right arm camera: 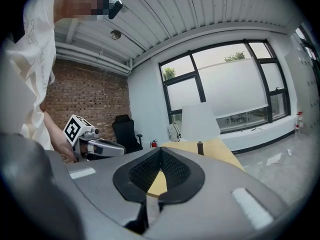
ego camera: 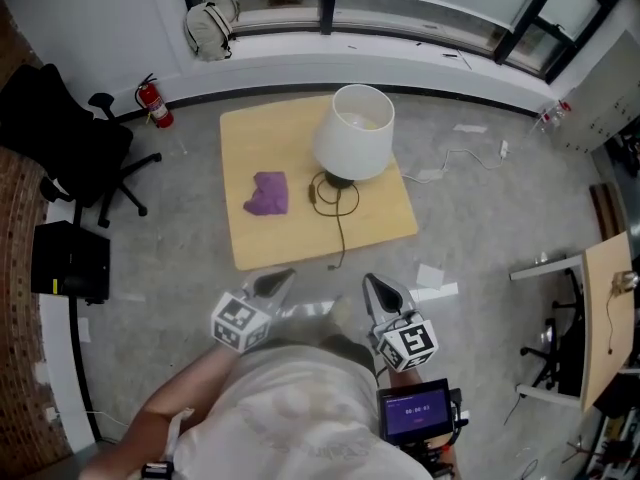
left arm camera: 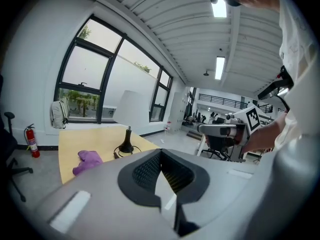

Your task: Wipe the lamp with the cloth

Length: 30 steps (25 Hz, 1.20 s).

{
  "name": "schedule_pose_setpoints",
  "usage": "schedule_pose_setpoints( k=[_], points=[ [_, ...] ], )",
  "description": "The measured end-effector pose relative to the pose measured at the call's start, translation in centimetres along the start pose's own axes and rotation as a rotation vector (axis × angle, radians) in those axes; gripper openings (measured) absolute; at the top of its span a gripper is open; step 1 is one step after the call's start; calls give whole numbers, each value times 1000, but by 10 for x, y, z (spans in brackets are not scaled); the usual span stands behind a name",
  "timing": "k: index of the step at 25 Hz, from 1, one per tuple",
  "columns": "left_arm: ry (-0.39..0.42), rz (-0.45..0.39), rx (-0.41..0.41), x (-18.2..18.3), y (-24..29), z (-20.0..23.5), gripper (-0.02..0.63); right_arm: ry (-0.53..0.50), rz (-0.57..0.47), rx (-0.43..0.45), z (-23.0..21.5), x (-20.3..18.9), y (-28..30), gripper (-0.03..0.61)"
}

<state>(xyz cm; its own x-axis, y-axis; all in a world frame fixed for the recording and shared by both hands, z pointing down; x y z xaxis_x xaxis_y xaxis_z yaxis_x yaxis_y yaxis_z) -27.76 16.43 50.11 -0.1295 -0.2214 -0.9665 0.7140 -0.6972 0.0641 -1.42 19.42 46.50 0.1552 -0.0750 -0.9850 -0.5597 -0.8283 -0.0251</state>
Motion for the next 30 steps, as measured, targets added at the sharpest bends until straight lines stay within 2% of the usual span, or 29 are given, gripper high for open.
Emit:
schedule_pose_setpoints(
  k=[13, 16, 22, 30],
  points=[
    [14, -21, 111, 17, 98, 12, 2, 17, -23, 142, -108, 20, 63, 14],
    [5, -3, 144, 16, 114, 13, 2, 34, -22, 170, -126, 22, 71, 14],
    [-6, 53, 266, 7, 123, 27, 2, 73, -11, 233, -154, 17, 81, 14],
    [-74, 117, 434, -10, 115, 64, 2, 92, 20, 248, -168, 9, 95, 14]
  ],
)
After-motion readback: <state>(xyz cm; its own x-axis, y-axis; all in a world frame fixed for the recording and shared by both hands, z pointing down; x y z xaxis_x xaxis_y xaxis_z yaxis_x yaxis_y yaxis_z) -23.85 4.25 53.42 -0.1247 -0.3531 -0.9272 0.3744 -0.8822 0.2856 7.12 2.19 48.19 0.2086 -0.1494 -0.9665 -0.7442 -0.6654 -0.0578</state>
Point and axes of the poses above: the fingertips, and each gripper's own axes: y forward along the fingers, z to its left, x out of its top, the point moved 9 cm from there along -y, backward along the fingers, and after that the axes turned 15 degrees about -z, right-handed, at the moved point
